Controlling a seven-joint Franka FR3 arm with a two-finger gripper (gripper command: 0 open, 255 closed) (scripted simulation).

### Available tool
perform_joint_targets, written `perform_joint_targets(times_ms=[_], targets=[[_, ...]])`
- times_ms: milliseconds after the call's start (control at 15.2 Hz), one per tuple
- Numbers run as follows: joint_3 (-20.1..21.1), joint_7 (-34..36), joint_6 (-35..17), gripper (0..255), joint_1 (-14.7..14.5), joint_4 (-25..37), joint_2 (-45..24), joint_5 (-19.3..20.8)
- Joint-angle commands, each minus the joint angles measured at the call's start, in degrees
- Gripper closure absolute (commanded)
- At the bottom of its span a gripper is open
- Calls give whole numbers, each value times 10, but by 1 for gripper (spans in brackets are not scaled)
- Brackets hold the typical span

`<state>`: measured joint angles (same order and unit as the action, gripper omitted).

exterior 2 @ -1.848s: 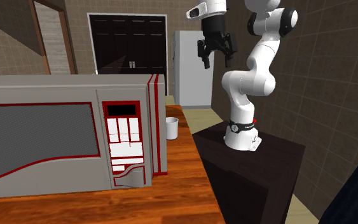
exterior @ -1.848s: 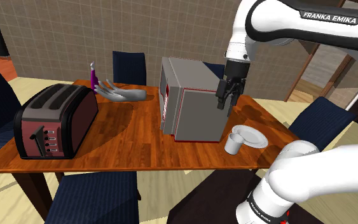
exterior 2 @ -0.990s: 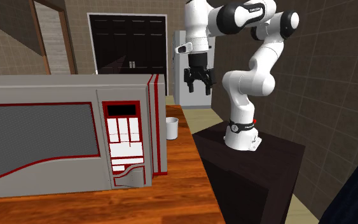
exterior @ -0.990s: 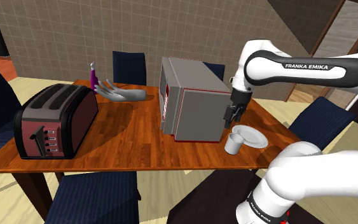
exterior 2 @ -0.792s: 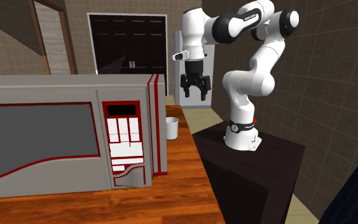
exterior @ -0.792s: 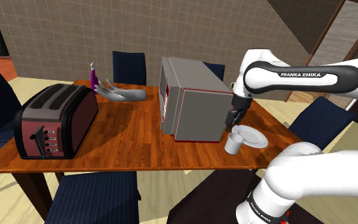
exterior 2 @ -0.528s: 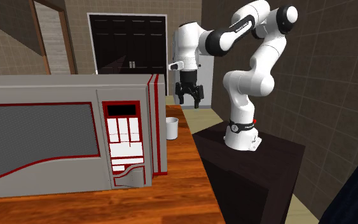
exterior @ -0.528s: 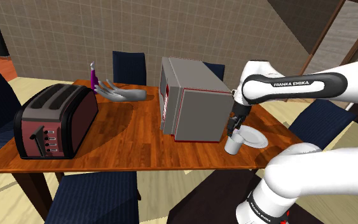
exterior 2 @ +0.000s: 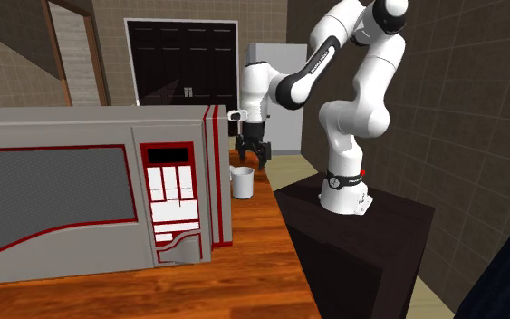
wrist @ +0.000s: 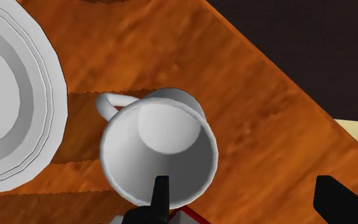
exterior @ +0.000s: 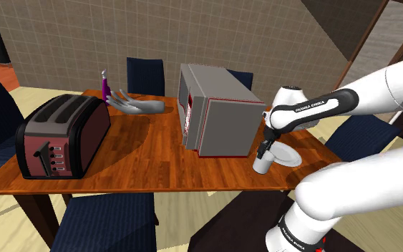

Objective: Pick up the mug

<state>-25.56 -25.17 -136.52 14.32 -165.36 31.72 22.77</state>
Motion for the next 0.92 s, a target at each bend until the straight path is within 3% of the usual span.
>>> perform_joint_targets(times_ms=[0, 528, 660, 726, 858], targets=[[-26, -22, -50, 0, 9, -4, -48, 18], [-47, -24, -152, 0, 2, -17, -137, 22], [-47, -24, -152, 0, 2, -17, -137, 22], [-47, -24, -152, 255, 3, -18, -136, 22], [-47, -24, -152, 255, 3, -18, -136, 23]])
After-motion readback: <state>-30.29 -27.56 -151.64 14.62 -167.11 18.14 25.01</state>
